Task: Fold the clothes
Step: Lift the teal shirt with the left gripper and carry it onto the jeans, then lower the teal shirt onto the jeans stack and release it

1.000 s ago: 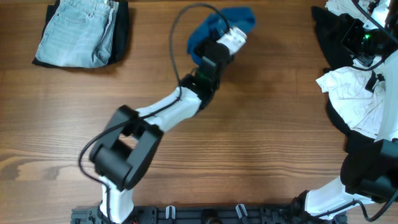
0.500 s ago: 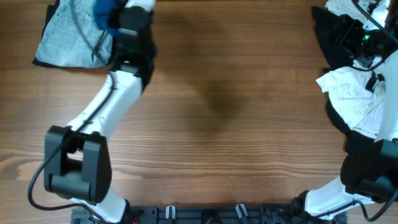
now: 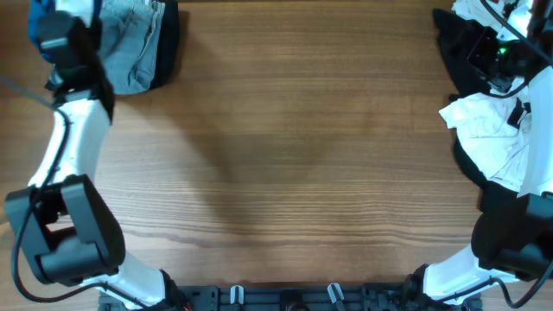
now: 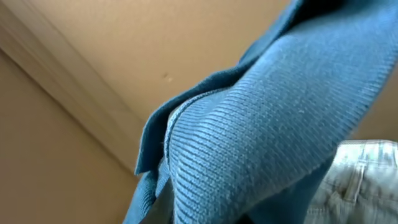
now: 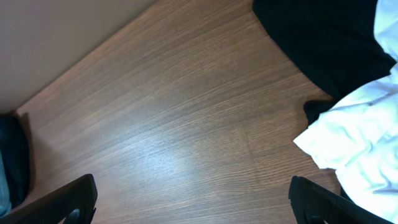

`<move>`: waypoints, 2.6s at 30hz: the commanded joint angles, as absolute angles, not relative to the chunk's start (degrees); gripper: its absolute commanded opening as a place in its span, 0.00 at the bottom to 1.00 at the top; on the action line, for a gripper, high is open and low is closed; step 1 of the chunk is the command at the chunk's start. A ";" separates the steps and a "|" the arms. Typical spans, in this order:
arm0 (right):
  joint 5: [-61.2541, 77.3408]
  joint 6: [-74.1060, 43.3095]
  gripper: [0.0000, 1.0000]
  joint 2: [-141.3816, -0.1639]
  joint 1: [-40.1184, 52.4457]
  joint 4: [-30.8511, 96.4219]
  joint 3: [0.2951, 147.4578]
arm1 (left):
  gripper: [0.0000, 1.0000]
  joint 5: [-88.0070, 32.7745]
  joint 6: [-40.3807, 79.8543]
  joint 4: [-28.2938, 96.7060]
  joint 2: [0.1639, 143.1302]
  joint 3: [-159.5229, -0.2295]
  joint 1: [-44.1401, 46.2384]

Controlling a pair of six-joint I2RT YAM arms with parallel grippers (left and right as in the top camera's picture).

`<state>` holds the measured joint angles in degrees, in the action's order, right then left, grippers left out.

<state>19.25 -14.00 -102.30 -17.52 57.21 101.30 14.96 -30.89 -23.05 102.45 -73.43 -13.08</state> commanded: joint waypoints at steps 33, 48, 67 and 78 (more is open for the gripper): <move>19.31 -13.67 1.00 -103.35 -16.82 58.37 101.65 | 0.04 6.00 -20.40 -31.07 110.69 -76.97 -29.06; 19.31 -13.69 0.99 -103.35 -16.82 58.57 101.65 | 0.04 -5.15 -7.03 -28.53 115.52 -76.97 -18.48; 19.29 -13.50 0.99 -103.35 -16.82 58.70 101.65 | 1.00 -5.56 -5.30 -24.77 118.74 -76.95 -6.63; 19.29 -13.50 1.00 -103.35 -16.82 58.57 101.65 | 1.00 -8.86 1.78 -29.15 107.42 -76.97 -4.36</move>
